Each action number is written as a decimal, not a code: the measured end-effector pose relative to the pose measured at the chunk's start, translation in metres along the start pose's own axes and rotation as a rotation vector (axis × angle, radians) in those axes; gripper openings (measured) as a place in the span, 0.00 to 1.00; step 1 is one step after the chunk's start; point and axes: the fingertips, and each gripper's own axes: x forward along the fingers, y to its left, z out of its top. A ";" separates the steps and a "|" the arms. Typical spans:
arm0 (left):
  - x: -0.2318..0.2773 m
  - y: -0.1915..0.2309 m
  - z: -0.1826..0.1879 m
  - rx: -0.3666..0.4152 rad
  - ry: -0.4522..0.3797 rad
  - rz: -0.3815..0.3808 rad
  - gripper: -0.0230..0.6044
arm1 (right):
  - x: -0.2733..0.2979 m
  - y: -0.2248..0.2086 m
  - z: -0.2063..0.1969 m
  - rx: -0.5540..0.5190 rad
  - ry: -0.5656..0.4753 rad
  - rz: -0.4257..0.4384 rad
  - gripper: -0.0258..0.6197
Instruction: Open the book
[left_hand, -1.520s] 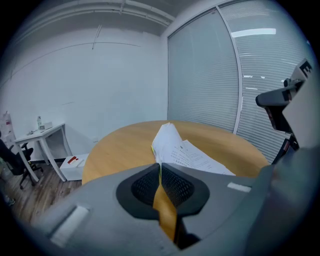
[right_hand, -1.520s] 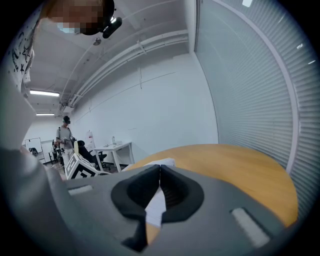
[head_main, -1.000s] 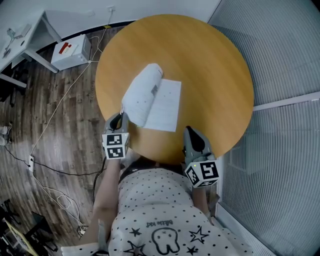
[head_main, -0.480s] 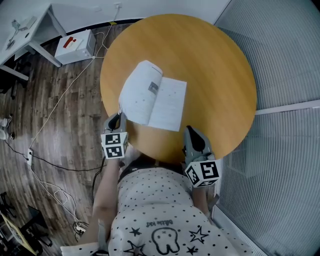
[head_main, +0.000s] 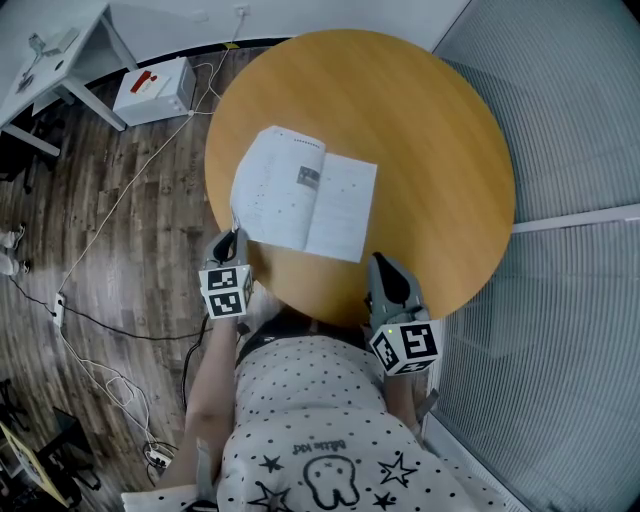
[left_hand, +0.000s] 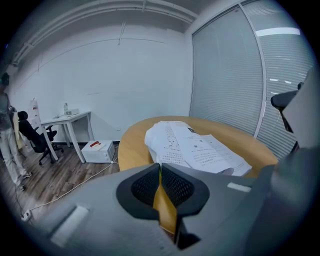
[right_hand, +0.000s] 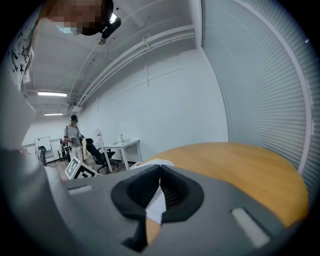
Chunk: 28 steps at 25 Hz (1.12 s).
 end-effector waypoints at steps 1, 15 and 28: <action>-0.002 0.002 -0.001 -0.002 0.002 0.002 0.07 | -0.001 0.002 0.001 -0.001 0.000 0.000 0.05; 0.008 0.013 -0.020 -0.028 0.041 0.019 0.07 | -0.005 -0.001 0.000 0.003 -0.004 -0.030 0.05; 0.024 0.016 -0.048 -0.043 0.139 0.017 0.07 | -0.012 -0.009 0.002 0.007 -0.002 -0.066 0.05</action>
